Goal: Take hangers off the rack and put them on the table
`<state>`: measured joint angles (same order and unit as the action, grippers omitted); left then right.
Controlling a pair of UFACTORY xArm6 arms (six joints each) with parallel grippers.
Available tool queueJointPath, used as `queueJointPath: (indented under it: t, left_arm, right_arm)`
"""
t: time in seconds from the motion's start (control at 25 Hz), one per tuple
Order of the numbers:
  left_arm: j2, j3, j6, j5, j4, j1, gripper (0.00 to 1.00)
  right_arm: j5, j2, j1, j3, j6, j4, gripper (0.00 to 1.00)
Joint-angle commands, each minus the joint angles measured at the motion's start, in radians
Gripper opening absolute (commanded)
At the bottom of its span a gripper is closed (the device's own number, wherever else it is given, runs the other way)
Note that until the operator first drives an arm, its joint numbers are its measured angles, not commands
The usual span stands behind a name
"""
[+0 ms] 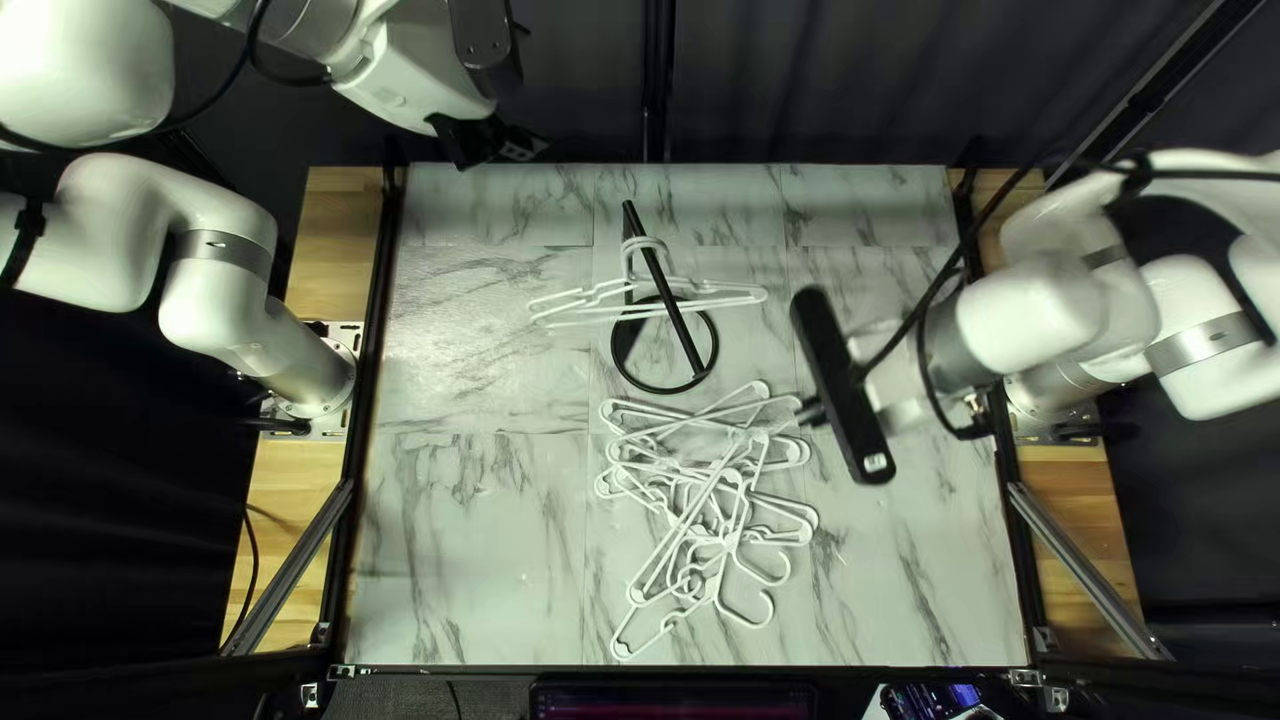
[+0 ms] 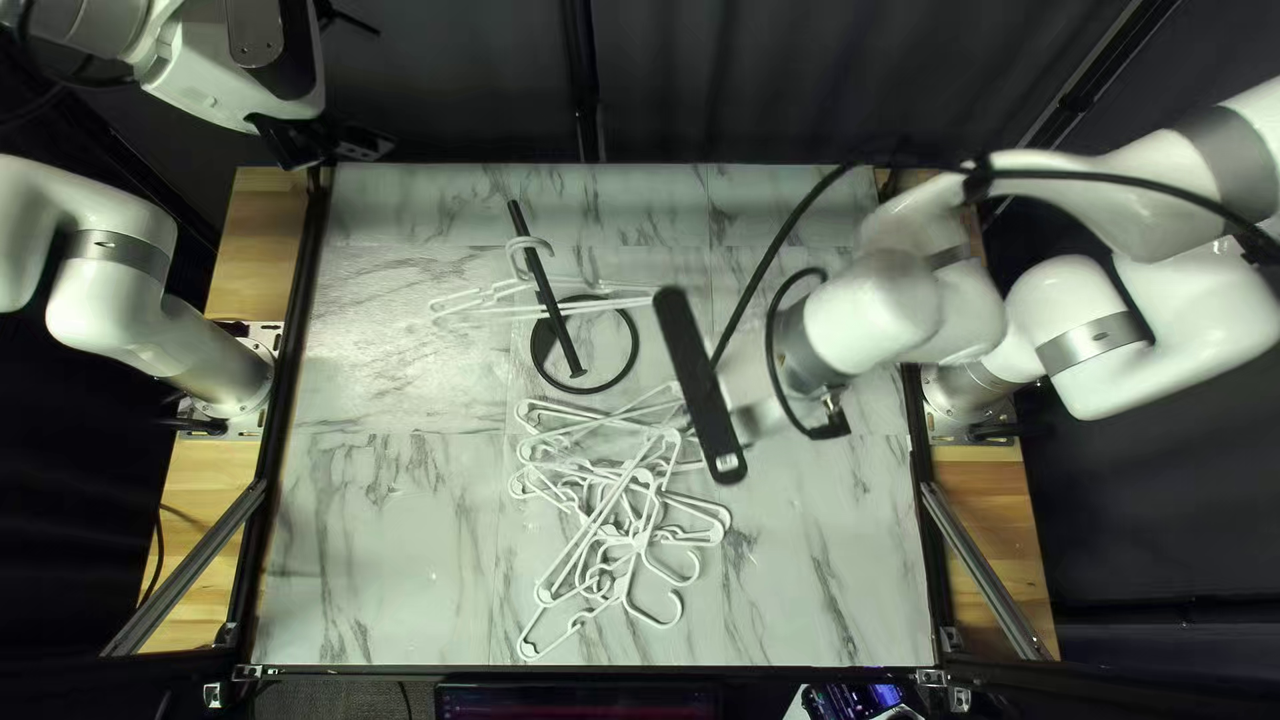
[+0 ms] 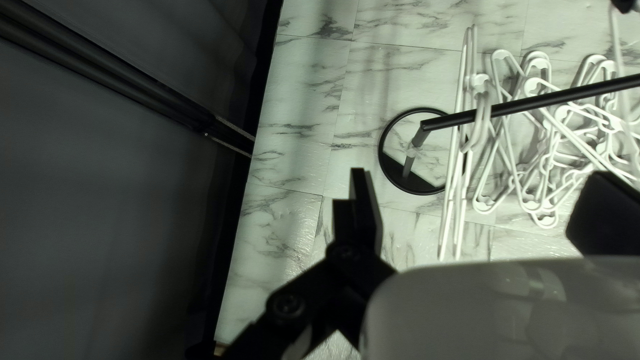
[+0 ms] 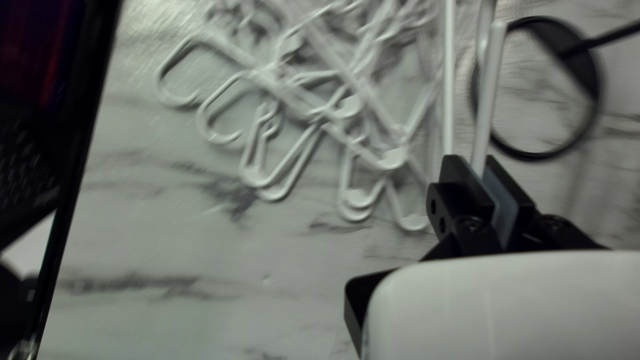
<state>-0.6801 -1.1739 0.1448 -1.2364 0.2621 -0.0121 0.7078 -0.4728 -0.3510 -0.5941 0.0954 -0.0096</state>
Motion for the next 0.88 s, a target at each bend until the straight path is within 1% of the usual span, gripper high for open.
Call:
queueJointPath:
  t: [0.04,0.4,0.44,0.48,0.52,0.56,0.6,0.64,0.68,0.72,0.76,0.8,0.88]
  left_arm:
    - [0.000,0.000,0.000,0.000,0.000,0.000,1.00]
    - [0.000,0.000,0.000,0.000,0.000,0.000,1.00]
    - [0.000,0.000,0.000,0.000,0.000,0.000,1.00]
    - [0.000,0.000,0.000,0.000,0.000,0.000,1.00]
    - [0.000,0.000,0.000,0.000,0.000,0.000,1.00]
    - [0.000,0.000,0.000,0.000,0.000,0.000,1.00]
    - [0.000,0.000,0.000,0.000,0.000,0.000,1.00]
    - [0.000,0.000,0.000,0.000,0.000,0.000,1.00]
    - [0.000,0.000,0.000,0.000,0.000,0.000,1.00]
    - [0.000,0.000,0.000,0.000,0.000,0.000,1.00]
    - [0.000,0.000,0.000,0.000,0.000,0.000,1.00]
    - [0.000,0.000,0.000,0.000,0.000,0.000,1.00]
    - [0.000,0.000,0.000,0.000,0.000,0.000,1.00]
  right_arm:
    - [0.001,0.009,-0.003,-0.003,0.032,0.026,0.00]
    - [0.001,0.009,-0.003,-0.003,0.032,0.026,0.00]
    - [0.023,0.023,0.002,-0.013,0.060,0.072,0.00]
    - [0.033,0.035,0.000,-0.021,0.054,0.083,0.00]
    - [0.045,0.053,-0.038,-0.037,-0.072,0.016,0.00]
    - [0.051,0.059,-0.058,-0.044,-0.141,-0.027,0.00]
    - [0.060,0.086,-0.132,-0.064,-0.346,-0.180,0.00]
    - [0.058,0.106,-0.176,-0.072,-0.449,-0.283,0.00]
    - [0.057,0.113,-0.196,-0.073,-0.493,-0.337,0.00]
    - [0.062,0.122,-0.224,-0.071,-0.555,-0.421,0.00]
    - [0.066,0.117,-0.232,-0.063,-0.577,-0.457,0.00]
    - [0.074,0.107,-0.247,-0.051,-0.619,-0.524,0.00]
    - [0.095,0.095,-0.267,-0.041,-0.671,-0.598,0.00]
